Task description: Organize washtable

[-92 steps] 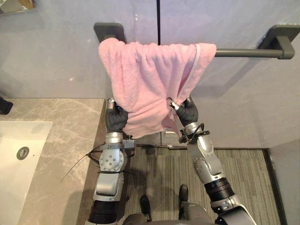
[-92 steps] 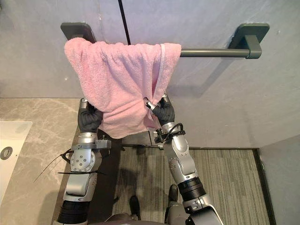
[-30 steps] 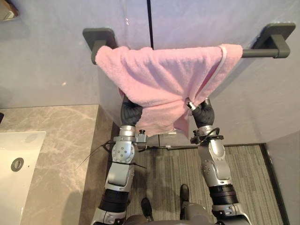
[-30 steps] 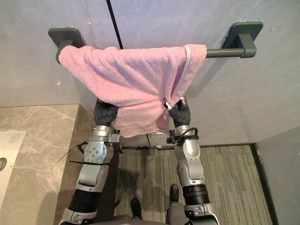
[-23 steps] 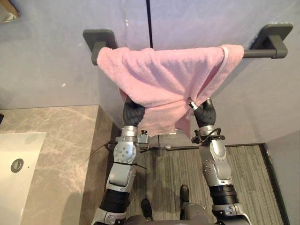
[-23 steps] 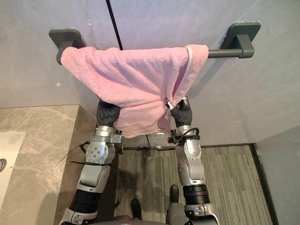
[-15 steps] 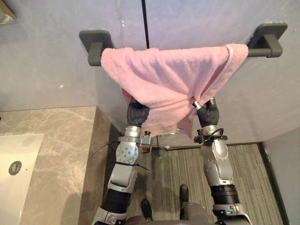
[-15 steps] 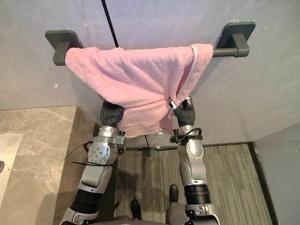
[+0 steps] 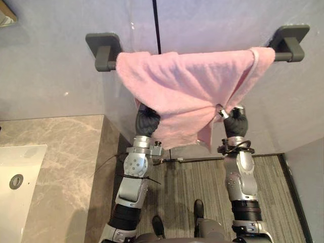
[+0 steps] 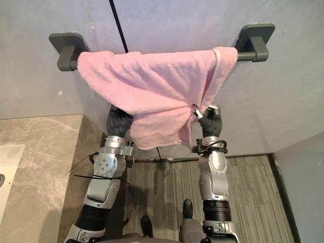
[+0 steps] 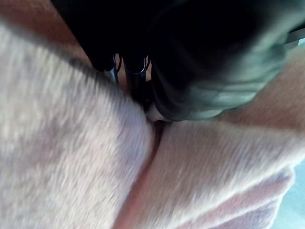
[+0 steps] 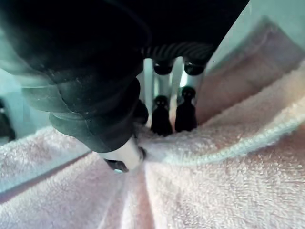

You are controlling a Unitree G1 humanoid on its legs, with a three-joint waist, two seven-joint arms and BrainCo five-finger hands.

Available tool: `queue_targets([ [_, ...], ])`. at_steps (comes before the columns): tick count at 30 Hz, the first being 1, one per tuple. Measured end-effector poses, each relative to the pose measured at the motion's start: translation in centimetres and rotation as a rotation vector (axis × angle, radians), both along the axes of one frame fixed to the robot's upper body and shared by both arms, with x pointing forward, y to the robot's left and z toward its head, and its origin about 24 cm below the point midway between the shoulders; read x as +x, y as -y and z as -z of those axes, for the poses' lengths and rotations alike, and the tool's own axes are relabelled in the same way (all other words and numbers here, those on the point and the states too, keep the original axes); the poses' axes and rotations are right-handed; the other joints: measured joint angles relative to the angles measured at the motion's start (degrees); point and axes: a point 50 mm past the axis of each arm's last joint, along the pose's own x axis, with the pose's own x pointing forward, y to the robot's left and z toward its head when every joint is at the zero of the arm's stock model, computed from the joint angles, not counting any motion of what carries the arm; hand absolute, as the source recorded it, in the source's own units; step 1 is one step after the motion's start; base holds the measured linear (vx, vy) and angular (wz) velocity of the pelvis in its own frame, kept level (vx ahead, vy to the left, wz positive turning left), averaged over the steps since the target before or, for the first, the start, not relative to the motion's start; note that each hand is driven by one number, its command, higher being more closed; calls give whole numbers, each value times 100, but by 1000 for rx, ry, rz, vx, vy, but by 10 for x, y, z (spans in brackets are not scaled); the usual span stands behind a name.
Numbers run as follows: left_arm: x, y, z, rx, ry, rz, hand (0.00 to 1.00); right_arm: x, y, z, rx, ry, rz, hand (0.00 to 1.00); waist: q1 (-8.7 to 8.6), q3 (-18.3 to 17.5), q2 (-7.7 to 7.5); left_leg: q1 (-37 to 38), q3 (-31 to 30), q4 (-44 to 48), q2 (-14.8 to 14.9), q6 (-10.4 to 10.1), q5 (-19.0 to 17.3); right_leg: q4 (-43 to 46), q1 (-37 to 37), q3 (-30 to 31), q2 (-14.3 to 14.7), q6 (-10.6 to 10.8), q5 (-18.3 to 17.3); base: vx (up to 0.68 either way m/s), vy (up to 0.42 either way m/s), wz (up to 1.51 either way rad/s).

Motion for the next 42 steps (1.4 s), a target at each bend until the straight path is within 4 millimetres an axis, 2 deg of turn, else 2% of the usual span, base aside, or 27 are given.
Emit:
queue_targets([
  [2,-1,-10,-5,-14,30,-46,0,-6,15,9,-3,-38,64,0,8,-1,-1,23,-4,2,7,-5,-3,-1,30,-5,5,0,0,0,0,0],
  [9,-7,-18,8,25,-16,-98,0,-18,30,24,-14,-98,116,0,6,-5,-4,25,1,10,18,-5,-3,-11,37,-2,15,0,0,0,0,0],
  [17,-13,-31,28,80,-92,-150,0,-33,36,44,-21,-176,126,0,7,-72,-6,25,13,13,18,-5,-3,-65,60,17,16,54,36,0,0,0],
  [26,-16,-40,46,93,-174,-179,0,-42,37,56,-25,-219,116,0,33,-130,-73,32,74,16,10,-5,-4,-101,62,98,14,81,55,0,0,-2],
  [33,-28,-45,68,118,-269,-186,0,-57,40,84,-28,-342,95,0,33,-190,-82,16,74,17,10,-5,-4,-132,62,98,9,89,60,0,0,0],
  [36,-38,-47,88,163,-354,-178,0,-73,43,106,-21,-447,99,0,114,-357,-81,21,74,17,15,-5,-4,-166,90,93,-15,92,62,0,0,0],
  [39,-49,-49,114,191,-472,-153,0,-88,43,130,-23,-562,88,0,157,-410,-144,21,69,180,8,-23,-19,-168,173,102,-29,90,63,-22,-26,3],
  [41,-66,-51,141,232,-600,-134,0,-104,42,149,-28,-661,70,0,189,-454,-146,2,75,338,41,-19,-153,-168,216,127,-31,89,63,-49,-27,-4],
  [42,-70,-51,148,244,-637,-125,0,-109,43,154,-26,-688,67,0,191,-455,-147,6,74,377,44,-16,-176,-168,249,125,-35,89,63,-85,-21,-1],
])
